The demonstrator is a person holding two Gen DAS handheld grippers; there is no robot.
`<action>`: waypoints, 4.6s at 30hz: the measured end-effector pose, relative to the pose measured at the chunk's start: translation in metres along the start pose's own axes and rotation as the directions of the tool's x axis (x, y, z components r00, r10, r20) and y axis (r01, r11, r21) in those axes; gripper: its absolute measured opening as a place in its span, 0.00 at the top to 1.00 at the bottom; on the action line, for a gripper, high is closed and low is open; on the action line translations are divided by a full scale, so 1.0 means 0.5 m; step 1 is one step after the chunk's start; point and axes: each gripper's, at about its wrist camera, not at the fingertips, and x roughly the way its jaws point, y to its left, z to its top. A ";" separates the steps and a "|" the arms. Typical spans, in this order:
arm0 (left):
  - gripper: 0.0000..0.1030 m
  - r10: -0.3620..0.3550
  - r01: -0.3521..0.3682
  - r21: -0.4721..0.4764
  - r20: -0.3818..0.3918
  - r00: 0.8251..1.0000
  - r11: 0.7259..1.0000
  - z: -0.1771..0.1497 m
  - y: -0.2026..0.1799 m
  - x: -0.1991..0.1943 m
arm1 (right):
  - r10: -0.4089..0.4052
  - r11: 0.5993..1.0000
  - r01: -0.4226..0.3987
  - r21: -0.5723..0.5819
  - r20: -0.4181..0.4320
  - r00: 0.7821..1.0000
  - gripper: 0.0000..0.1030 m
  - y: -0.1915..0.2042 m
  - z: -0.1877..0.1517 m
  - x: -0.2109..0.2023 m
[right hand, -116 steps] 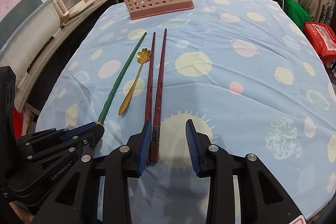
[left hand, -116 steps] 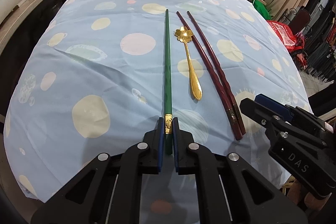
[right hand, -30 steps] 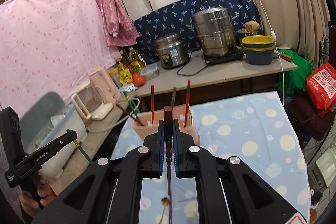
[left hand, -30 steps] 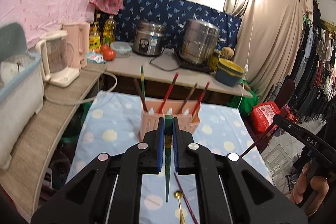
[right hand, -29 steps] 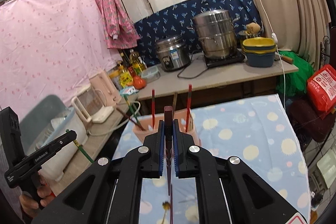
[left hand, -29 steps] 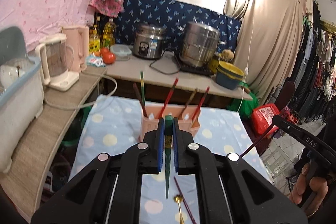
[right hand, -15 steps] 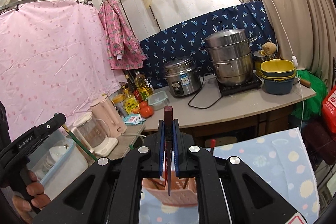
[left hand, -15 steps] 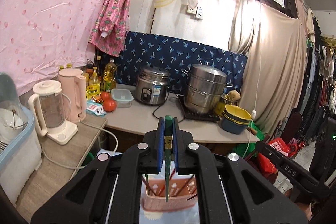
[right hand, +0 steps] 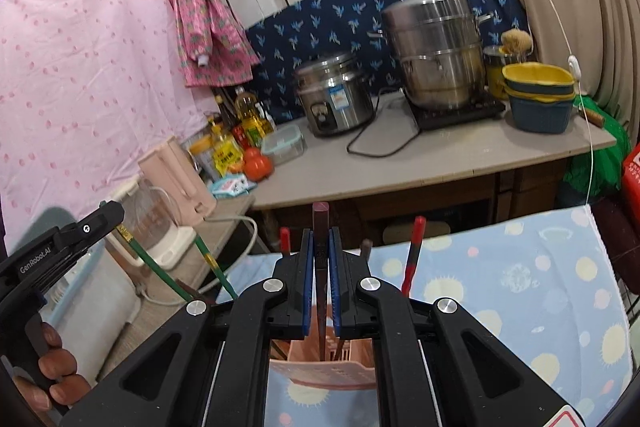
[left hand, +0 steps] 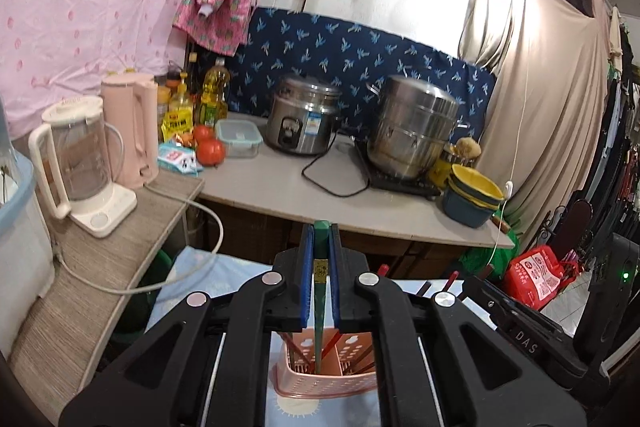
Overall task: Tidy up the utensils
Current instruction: 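Lower both chopsticks into the pink basket and open both tools, then move both open tools back over the last chopstick and gold spoon, then close the right tool on the last dark-red chopstick, then grasp the gold spoon by its handle with the left tool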
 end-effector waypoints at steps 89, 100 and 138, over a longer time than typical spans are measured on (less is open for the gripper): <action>0.44 0.136 -0.077 0.129 -0.554 0.821 0.989 -0.690 -0.015 -0.199 | -0.160 0.980 0.087 -0.177 -0.454 0.876 0.93 -0.025 -0.668 -0.271; 0.44 0.049 0.022 0.114 -0.579 0.814 0.993 -0.688 -0.080 -0.178 | -0.165 0.985 0.121 -0.126 -0.435 0.885 0.93 -0.060 -0.649 -0.274; 0.90 -0.009 0.056 0.081 -0.492 0.870 0.995 -0.605 -0.084 -0.217 | -0.120 0.992 0.101 -0.071 -0.373 0.920 0.93 -0.067 -0.594 -0.311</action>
